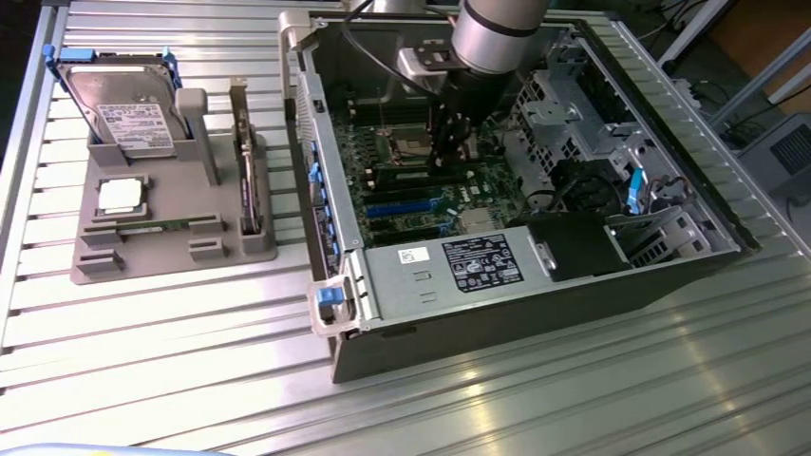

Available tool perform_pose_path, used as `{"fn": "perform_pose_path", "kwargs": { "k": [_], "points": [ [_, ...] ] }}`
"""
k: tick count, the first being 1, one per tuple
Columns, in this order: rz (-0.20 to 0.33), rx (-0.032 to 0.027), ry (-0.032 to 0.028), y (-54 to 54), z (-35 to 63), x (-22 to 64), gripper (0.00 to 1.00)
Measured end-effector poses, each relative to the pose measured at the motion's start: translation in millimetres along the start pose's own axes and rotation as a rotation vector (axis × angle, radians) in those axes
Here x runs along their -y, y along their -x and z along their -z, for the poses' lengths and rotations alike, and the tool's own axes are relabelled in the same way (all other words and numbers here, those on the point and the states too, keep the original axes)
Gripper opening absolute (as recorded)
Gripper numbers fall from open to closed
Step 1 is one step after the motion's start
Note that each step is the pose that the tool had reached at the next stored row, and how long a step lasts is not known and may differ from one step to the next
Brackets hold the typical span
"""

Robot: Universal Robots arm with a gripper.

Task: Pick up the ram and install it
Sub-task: 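Insert the ram into the slot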

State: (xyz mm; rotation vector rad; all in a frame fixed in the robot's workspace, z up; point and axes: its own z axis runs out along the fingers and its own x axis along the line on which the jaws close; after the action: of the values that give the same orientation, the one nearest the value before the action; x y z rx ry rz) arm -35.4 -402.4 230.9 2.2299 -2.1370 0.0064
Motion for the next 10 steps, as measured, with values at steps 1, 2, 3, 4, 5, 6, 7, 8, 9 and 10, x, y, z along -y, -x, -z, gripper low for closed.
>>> {"fn": "perform_pose_path", "kwargs": {
  "k": [1,2,3,4,5,6,7,8,9,10],
  "points": [
    [0.004,-0.0002,-0.0001,0.0,0.0,0.0,0.13],
    [0.007,-0.0003,-0.0003,0.0,0.0,0.0,0.13],
    [0.007,-0.0003,-0.0003,0.0,-0.2,0.0,0.13],
    [0.007,-0.0002,-0.0004,0.0,-0.6,0.0,0.13],
    [0.007,-0.0001,-0.0003,0.1,-1.0,0.0,0.13],
    [0.007,-0.0003,-0.0002,0.0,-1.4,0.0,0.13],
    [0.007,-0.0004,-0.0002,0.0,-1.4,0.0,0.13],
    [0.007,-0.0003,-0.0002,0.0,-1.4,0.1,0.13],
    [0.008,0.0005,-0.0010,0.2,-1.7,0.3,0.14],
    [0.008,0.0003,-0.0006,0.2,-1.7,0.2,0.14]
  ]
}}
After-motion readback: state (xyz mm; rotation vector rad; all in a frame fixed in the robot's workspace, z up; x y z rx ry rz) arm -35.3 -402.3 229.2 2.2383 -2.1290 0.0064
